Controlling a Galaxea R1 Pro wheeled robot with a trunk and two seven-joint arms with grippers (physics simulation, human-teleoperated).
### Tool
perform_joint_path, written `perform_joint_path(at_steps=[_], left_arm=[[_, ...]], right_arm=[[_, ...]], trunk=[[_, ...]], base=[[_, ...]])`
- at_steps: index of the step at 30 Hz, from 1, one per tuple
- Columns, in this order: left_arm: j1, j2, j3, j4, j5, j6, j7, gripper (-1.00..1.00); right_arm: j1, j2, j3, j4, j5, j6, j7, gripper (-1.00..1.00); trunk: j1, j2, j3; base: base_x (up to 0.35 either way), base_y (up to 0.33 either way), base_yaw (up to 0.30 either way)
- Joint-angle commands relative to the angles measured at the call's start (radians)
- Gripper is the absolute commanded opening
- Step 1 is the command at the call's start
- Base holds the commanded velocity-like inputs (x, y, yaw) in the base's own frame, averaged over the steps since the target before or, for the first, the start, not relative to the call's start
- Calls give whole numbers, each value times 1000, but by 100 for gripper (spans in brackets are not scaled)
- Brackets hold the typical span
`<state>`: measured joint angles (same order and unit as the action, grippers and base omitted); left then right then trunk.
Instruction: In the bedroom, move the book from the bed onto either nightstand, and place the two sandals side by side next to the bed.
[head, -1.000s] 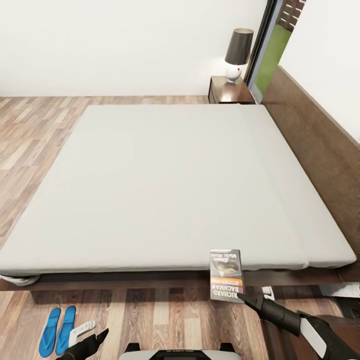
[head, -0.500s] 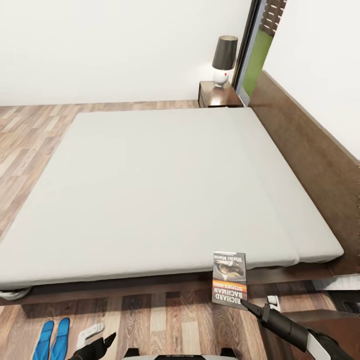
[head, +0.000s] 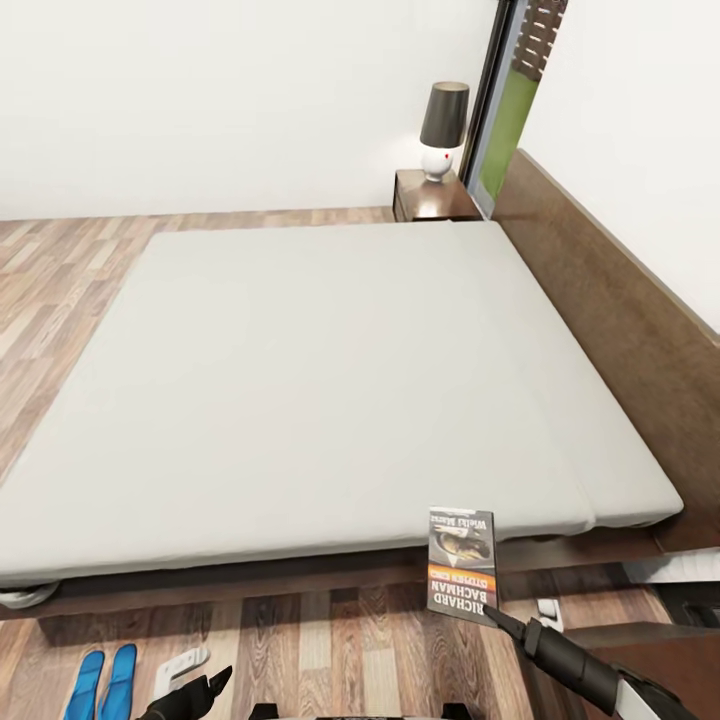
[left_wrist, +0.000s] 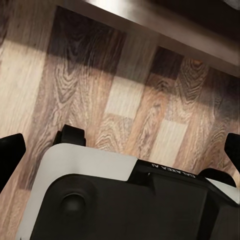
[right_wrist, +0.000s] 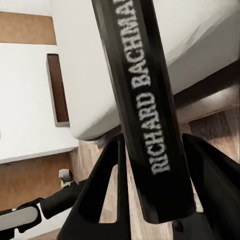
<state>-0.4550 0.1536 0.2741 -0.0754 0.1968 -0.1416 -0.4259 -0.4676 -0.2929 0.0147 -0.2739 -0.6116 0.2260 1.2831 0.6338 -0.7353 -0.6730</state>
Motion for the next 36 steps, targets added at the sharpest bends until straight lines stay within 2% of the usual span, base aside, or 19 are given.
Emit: perform_joint_path(at_steps=[1,5,7,10,19,23,25,27,30,36], left_arm=[[-1,0,-3,2,10,-1,-5,100],[-1,0,-3,2,10,-1,-5,100],[-1,1,-3,2,10,-1,-5,100],[-1,1,-3,2,10,-1,-5,100],[-1,0,-7,-1,7,-6,-6,100],[-1,0,-89,-2,-45,-8,-6,100],[-1,1,-151,1,-86,-9,-5,100],[-1,0,-180,11,-106,-9,-5,100],[-1,-1,-196,40,-116,-10,-5,100],[0,-7,-201,55,-117,-13,-5,100]], right_arm=[[0,0,2,1,-5,5,3,-100],[0,-1,2,18,-5,-3,1,-100],[0,-3,0,76,-6,-6,-1,-100],[0,-3,-1,110,-6,-6,-2,-100],[-1,-3,0,129,-7,-8,-2,-100],[0,-3,1,132,-7,-37,-5,-100],[0,-3,1,139,-7,-78,-5,-100],[0,-3,0,170,-7,-100,-5,-100],[0,-3,-1,235,-8,-113,-4,-100],[0,-3,-1,265,-8,-117,-5,-100]], trunk=[[0,-1,1],[0,-1,7],[0,-1,11],[0,-1,16],[0,-1,30],[0,-1,37],[0,-1,40],[0,-1,43],[0,-1,48],[0,-1,58]], base=[[0,0,0],[0,0,0],[0,0,0],[0,0,0],[0,0,0],[0,0,0],[0,0,0],[0,0,0],[0,0,0],[0,0,0]])
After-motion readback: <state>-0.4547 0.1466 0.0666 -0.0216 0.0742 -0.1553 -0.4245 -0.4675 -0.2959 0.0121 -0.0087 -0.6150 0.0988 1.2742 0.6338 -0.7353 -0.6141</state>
